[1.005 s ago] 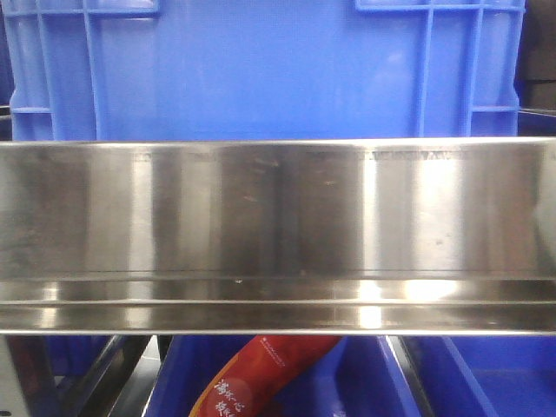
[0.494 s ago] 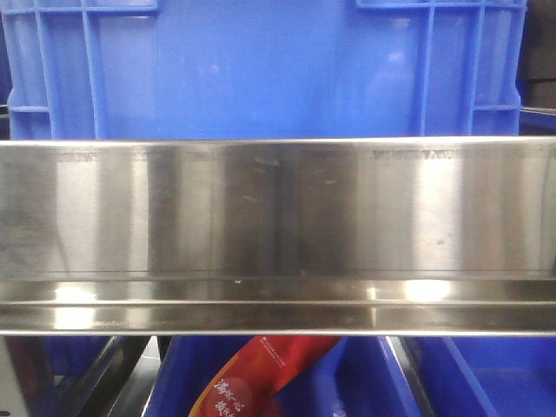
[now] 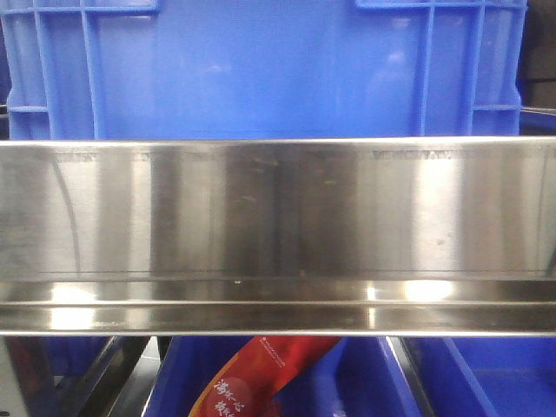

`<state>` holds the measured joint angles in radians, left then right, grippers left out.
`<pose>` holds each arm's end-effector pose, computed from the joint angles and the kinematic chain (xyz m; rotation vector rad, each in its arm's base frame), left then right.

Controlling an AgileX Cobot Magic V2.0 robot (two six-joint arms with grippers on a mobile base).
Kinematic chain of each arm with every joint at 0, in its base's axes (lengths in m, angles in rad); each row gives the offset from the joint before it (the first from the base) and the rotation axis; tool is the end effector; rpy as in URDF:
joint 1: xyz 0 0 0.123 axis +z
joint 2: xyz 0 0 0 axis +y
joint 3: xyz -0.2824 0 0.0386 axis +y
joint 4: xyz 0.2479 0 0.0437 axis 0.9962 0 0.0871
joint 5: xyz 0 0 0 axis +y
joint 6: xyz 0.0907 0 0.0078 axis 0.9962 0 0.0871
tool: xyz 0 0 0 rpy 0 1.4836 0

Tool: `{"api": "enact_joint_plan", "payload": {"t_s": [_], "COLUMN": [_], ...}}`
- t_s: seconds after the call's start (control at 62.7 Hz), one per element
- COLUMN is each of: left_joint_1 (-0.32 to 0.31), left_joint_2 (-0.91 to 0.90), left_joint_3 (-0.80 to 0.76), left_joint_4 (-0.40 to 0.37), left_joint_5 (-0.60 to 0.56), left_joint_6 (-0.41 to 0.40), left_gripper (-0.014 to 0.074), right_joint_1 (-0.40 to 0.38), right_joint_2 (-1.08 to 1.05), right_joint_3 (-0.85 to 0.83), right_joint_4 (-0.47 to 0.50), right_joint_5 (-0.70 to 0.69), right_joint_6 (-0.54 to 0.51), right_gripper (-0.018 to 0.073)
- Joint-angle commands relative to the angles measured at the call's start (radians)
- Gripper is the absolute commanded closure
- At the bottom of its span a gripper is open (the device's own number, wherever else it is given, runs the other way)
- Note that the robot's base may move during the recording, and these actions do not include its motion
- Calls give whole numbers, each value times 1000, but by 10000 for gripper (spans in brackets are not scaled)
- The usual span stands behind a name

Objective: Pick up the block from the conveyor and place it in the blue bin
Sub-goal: 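Open both grippers to drop the blocks into the blue bins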

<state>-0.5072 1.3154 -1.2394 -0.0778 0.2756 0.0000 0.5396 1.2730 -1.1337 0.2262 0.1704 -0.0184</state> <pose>0.2651 -0.1495 0.4069 0.4127 1.8092 -0.4266 0.2508 0.1543 0.3933 -0.3316 1.7944 0.5647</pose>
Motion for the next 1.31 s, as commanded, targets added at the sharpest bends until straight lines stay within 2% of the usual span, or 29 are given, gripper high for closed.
{"api": "enact_joint_plan", "payload": {"t_s": [0.0,0.064,0.128,0.191,0.271,0.303,0.351,0.399,0.462,0.51,0.558,0.622,0.781,0.877,0.989,1.1,1.292], "left_joint_1": [-6,-6,-6,-6,-6,-6,-6,-6,-4,-4,-4,-4,41,103,192,273,384], "left_joint_2": [-1,-1,-1,-3,-18,-31,-55,-84,-117,-130,-140,-158,-252,-330,-422,-516,-710], "left_joint_3": [-12,-12,-12,-12,-17,-17,-17,-17,-17,-17,-17,-17,8,66,176,291,505], "left_joint_4": [-14,-16,-16,-16,-16,-14,-12,-1,13,34,78,129,126,97,63,21,17], "left_joint_5": [6,4,-2,-2,-2,-2,-2,-2,-4,-9,-12,0,47,18,4,-26,-59], "left_joint_6": [0,0,0,0,0,0,0,0,0,0,0,0,-11,-11,-11,-11,-11], "left_gripper": [364,261,166,139,149,172,238,346,514,619,709,708,707,707,707,707,707], "right_joint_1": [2,2,2,2,2,2,2,2,2,-4,-17,-45,-174,-239,-293,-316,-321], "right_joint_2": [1,1,1,-1,-27,-41,-69,-101,-134,-146,-155,-167,-244,-323,-424,-517,-708], "right_joint_3": [-12,-12,-12,-12,-12,-12,-12,-12,-12,-12,-12,-12,-1,47,158,286,523], "right_joint_4": [-2,-2,-2,-2,-4,-4,-4,-4,-6,-13,-15,-15,-15,-29,-103,-146,-153], "right_joint_5": [-23,-22,-22,-22,-12,-5,14,31,28,10,-2,3,47,43,24,-35,-105], "right_joint_6": [-9,-9,-9,-9,-9,-9,-9,-9,-9,-9,-9,-9,-9,-9,-9,-9,-9], "right_gripper": [158,97,95,113,179,216,319,431,622,721,722,720,721,721,721,721,721]}}
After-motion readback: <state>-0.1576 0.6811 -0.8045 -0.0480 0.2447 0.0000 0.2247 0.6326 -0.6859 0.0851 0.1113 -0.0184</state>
